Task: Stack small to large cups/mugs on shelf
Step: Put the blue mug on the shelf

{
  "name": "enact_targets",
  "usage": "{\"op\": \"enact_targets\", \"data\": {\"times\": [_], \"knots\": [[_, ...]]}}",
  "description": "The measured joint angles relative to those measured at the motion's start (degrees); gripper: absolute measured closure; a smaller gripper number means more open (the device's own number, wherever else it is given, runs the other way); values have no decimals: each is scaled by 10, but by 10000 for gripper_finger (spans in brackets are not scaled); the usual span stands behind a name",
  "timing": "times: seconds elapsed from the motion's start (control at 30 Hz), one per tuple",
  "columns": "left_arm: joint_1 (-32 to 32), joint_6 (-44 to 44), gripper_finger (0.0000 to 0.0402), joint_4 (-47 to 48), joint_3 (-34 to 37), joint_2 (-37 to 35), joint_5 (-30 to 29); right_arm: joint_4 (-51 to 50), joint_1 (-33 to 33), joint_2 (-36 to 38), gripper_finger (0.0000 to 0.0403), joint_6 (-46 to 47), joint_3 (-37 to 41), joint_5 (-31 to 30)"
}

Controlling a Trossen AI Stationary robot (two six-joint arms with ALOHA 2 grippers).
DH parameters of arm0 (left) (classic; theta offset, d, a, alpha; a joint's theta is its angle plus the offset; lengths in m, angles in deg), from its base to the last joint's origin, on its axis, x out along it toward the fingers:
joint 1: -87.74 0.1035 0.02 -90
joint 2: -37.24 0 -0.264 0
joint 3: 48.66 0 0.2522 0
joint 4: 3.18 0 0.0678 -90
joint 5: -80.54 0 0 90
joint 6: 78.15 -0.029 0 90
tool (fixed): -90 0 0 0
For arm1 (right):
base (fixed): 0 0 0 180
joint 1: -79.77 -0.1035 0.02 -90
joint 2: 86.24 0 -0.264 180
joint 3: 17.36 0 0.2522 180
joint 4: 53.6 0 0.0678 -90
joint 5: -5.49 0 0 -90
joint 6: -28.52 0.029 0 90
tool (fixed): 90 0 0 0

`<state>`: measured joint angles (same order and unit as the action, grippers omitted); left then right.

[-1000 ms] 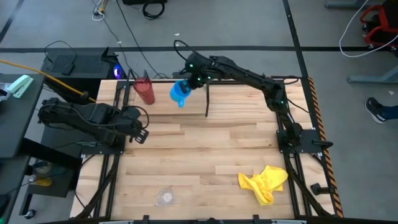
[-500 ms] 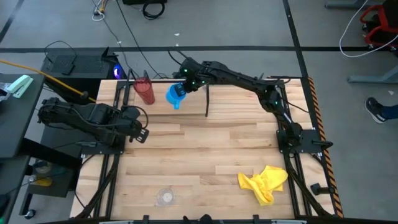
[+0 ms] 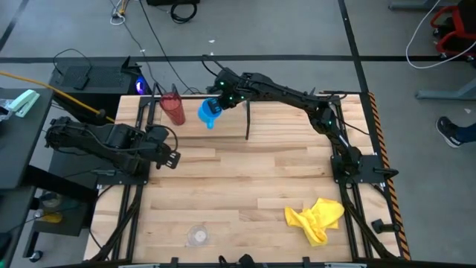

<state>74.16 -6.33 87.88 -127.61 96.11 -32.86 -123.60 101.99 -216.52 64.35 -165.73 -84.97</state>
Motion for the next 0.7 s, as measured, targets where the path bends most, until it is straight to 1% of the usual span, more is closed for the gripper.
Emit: {"op": "enact_targets", "data": {"times": [0.17,0.27,0.43,0.5,0.57,0.63,0.7], "knots": [[14,-4,374,0,0,4,-40,4,7,0,400,7,0,-12],[22,-5,371,-3,0,4,-72,-3,7,0,400,3,0,-13],[53,-52,380,-75,0,7,-124,-31,-6,0,400,-14,0,-13],[77,-87,384,-120,0,8,-120,-52,-19,0,400,-23,0,-13],[102,-133,385,-157,0,8,-88,-79,-37,0,400,-35,0,-15],[121,-170,384,-174,0,8,-56,-110,-58,0,400,-49,0,-26],[129,-183,381,-167,0,8,-40,-136,-80,0,400,-59,0,-40]]}}
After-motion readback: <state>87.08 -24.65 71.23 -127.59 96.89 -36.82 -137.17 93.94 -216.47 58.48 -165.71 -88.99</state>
